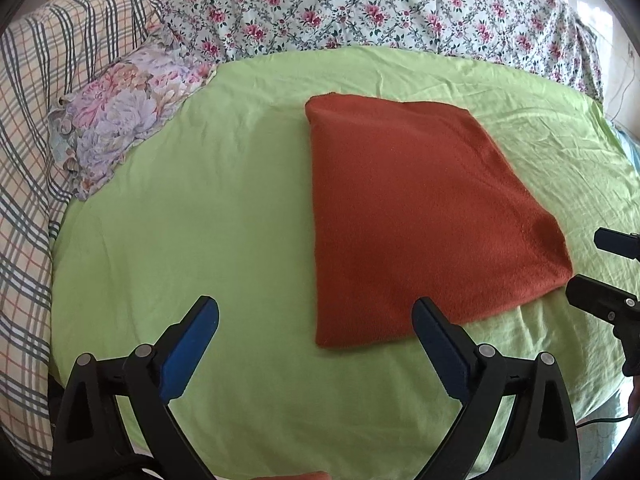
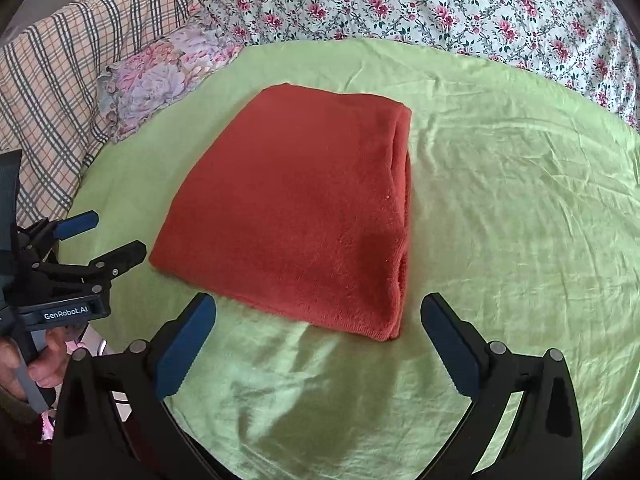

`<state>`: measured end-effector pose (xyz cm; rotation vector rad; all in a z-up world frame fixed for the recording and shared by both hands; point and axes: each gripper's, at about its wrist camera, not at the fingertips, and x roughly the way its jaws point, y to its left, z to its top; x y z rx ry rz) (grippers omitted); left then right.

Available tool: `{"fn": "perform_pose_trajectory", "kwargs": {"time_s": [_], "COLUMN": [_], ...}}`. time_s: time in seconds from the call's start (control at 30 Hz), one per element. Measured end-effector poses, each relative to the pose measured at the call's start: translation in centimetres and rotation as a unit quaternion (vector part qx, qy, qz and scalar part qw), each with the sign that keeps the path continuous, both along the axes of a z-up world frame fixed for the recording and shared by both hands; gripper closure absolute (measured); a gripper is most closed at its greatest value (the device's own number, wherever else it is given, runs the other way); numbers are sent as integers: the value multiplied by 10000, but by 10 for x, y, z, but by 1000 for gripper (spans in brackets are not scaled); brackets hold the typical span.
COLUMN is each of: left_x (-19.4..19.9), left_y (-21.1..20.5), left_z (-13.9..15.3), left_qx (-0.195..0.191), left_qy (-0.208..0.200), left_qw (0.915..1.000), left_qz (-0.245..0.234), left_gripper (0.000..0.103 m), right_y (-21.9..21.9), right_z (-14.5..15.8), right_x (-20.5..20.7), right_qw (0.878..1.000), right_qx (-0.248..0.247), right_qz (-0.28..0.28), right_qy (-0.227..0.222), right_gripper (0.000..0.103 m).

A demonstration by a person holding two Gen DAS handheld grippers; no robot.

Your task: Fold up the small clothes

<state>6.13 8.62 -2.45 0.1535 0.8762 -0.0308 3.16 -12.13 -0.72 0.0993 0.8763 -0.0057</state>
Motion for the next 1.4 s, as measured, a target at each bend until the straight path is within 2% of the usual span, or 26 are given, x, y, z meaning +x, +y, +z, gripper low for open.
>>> {"fn": "perform_pose_trajectory", "kwargs": {"time_s": [0.5,0.8,1.4], "left_x": [35,57,62], "left_y": [-2,-6,-11], "left_z": [-1,-4,7], "left_qx": [-25,-91,-382], "left_qy": [186,395,371], "left_qw": [9998,9992,9986], "left_qz": [60,40,70], "left_gripper": [4,4,4], "right_y": [-13,-24,-39], "right_z": [4,11,6], "right_x": [37,54,70], "right_qw": [9997,9997,9985], "right_qx": [70,221,475], "right_qz": [108,45,-177], "right_qy": [185,135,211], "right_gripper": [1,1,1]}}
